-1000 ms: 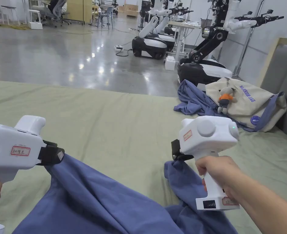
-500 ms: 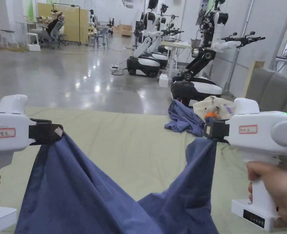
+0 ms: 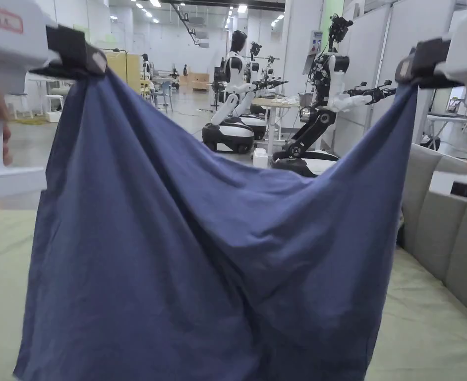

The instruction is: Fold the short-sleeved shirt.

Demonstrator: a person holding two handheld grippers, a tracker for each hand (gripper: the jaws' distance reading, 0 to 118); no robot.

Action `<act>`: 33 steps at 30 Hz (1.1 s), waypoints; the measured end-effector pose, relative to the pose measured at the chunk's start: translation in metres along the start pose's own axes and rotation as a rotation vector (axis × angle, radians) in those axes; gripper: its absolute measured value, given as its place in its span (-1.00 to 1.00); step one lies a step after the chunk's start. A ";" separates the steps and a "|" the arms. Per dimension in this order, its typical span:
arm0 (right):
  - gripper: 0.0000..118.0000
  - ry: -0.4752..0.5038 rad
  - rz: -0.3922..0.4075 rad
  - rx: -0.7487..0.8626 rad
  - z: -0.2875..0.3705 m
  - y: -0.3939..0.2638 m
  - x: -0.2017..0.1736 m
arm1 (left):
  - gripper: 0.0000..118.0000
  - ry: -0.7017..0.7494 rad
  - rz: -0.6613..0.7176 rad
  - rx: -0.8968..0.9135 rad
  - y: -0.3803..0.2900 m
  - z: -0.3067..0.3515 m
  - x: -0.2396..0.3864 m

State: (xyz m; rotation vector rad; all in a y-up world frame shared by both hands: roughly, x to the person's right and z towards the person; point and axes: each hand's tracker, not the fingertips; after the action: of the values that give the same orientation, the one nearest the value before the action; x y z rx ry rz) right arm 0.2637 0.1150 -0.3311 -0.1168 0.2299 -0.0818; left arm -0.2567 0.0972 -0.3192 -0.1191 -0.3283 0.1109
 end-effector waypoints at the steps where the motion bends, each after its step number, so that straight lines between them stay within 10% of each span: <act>1: -0.94 -0.031 0.007 0.032 0.005 0.019 -0.005 | -0.95 -0.001 -0.026 0.012 0.019 0.000 0.006; 10: -0.94 -0.196 0.157 0.121 0.016 0.168 -0.046 | -0.95 0.094 -0.087 0.106 0.150 -0.002 0.039; 33: -0.94 -0.237 0.149 0.259 -0.144 0.217 -0.071 | -0.94 0.225 -0.117 0.130 0.180 -0.133 0.000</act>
State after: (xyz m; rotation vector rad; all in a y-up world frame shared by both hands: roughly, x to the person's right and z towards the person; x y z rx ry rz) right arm 0.1766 0.3214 -0.4816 0.1481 -0.0103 0.0514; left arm -0.2287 0.2615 -0.4684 0.0170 -0.1022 0.0025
